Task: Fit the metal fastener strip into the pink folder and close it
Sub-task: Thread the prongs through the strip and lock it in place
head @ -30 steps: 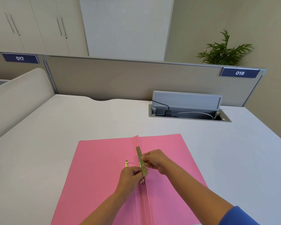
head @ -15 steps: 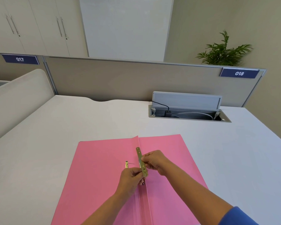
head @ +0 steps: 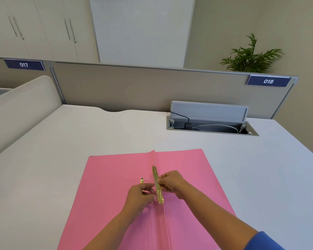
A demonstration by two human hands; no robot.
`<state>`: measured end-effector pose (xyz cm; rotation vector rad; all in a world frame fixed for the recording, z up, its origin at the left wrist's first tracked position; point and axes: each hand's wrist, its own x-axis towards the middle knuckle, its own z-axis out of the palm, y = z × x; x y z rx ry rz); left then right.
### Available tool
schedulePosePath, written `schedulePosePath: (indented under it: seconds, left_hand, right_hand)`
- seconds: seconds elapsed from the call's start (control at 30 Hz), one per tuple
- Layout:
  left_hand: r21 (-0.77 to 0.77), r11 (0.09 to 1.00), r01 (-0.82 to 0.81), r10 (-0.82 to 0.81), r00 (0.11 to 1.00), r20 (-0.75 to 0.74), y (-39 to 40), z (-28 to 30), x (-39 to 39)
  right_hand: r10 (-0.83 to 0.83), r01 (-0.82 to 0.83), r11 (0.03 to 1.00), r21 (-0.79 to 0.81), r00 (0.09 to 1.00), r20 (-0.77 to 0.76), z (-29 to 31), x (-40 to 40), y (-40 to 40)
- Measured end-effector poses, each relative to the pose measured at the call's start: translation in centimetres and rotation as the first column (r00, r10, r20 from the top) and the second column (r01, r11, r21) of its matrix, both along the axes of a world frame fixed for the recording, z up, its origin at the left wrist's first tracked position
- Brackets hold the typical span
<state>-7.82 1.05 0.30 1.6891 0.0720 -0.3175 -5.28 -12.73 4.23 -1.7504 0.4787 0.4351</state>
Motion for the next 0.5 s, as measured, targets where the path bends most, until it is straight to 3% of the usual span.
schedulePosePath:
  seconds: [0.13, 0.27, 0.5]
  left_hand:
    - [0.171, 0.983, -0.073, 0.05, 0.99, 0.135, 0.1, -0.4, 0.4]
    - [0.439, 0.899, -0.003, -0.158, 0.931, 0.329, -0.2, -1.5, 0.4]
    - [0.533, 0.845, 0.05, -0.338, 0.821, 0.459, -0.6, -2.5, -0.2]
  right_hand:
    - [0.009, -0.009, 0.998, -0.055, 1.0, 0.004, -0.5, -0.1, 0.3]
    - [0.005, -0.003, 0.991, -0.136, 1.0, 0.018, -1.0, -0.3, 0.4]
    - [0.109, -0.068, 0.893, -0.444, 0.992, 0.068, -1.4, -0.4, 0.7]
